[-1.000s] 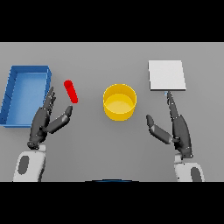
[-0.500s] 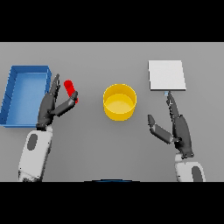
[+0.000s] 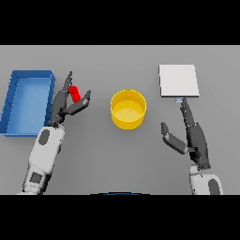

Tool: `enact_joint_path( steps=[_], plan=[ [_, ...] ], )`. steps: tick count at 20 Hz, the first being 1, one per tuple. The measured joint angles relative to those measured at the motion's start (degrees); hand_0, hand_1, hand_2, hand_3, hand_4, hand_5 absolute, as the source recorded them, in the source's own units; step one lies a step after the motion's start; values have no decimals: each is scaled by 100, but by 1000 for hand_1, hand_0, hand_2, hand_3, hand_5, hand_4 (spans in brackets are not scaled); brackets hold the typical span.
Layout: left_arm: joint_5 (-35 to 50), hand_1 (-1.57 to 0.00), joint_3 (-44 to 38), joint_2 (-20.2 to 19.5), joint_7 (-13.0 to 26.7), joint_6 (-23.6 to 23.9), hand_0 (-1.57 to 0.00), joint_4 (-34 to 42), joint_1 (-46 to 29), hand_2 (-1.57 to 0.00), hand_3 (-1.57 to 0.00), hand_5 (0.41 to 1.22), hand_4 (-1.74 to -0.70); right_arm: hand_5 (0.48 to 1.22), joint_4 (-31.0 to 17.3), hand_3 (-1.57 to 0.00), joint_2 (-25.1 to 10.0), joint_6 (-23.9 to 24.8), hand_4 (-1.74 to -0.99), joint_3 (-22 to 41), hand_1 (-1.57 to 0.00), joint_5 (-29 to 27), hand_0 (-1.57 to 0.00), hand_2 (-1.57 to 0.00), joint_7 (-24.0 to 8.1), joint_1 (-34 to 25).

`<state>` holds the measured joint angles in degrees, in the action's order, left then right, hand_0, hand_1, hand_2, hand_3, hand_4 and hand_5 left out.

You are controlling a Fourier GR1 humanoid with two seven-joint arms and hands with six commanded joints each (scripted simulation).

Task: Pick up the red beaker and tilt it to pour out 1 green nut into yellow bowl. Pick up the yellow bowl and place it on the metallic measuring scale.

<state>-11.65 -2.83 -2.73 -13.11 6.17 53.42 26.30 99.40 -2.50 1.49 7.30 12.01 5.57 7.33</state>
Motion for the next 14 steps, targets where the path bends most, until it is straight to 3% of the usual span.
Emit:
enact_joint_path(
  steps=[4, 6, 7, 10, 12, 13, 14],
  plan=[
    [-71, 1, -68, 29, -127, 143, 1, -444, 362, 1, 1, 692, -1271, 691, -126, 1, -9, 18, -1265, -15, 1, 39, 1, 1, 69, -24],
    [-28, -141, -159, 68, -359, 206, -93, -659, 457, -150, -47, 741, -1324, 691, -56, 1, 43, 67, -1255, 36, 1, 98, 1, 1, 88, -34],
    [-5, -364, -220, 105, -466, 281, -322, -778, 526, -358, -218, 770, -1355, 690, -93, 1, 39, 89, -1252, 21, 1, 116, 1, 1, 40, -59],
    [4, -953, -303, 194, -554, 418, -932, -960, 668, -950, -761, 990, -1529, 695, -48, 1, -2, 107, -1241, 13, 1, 151, 1, 1, 127, 13],
    [-7, -1176, -346, 262, -939, 447, -1162, -1061, 695, -1173, -997, 1073, -1601, 688, -55, 1, 42, 94, -1233, 57, 1, 159, 1, 1, 132, 22],
    [38, -1255, -346, 281, -1066, 399, -1244, -1048, 666, -1253, -1111, 1103, -1572, 686, -130, 1, 43, 114, -1233, 12, 1, 136, 1, 1, 52, -57],
    [53, -1318, -343, 297, -1089, 404, -1309, -1062, 667, -1317, -1203, 1119, -1606, 685, -101, 1, 17, 99, -1232, -7, 1, 109, 1, 1, 110, -71]
  ],
)
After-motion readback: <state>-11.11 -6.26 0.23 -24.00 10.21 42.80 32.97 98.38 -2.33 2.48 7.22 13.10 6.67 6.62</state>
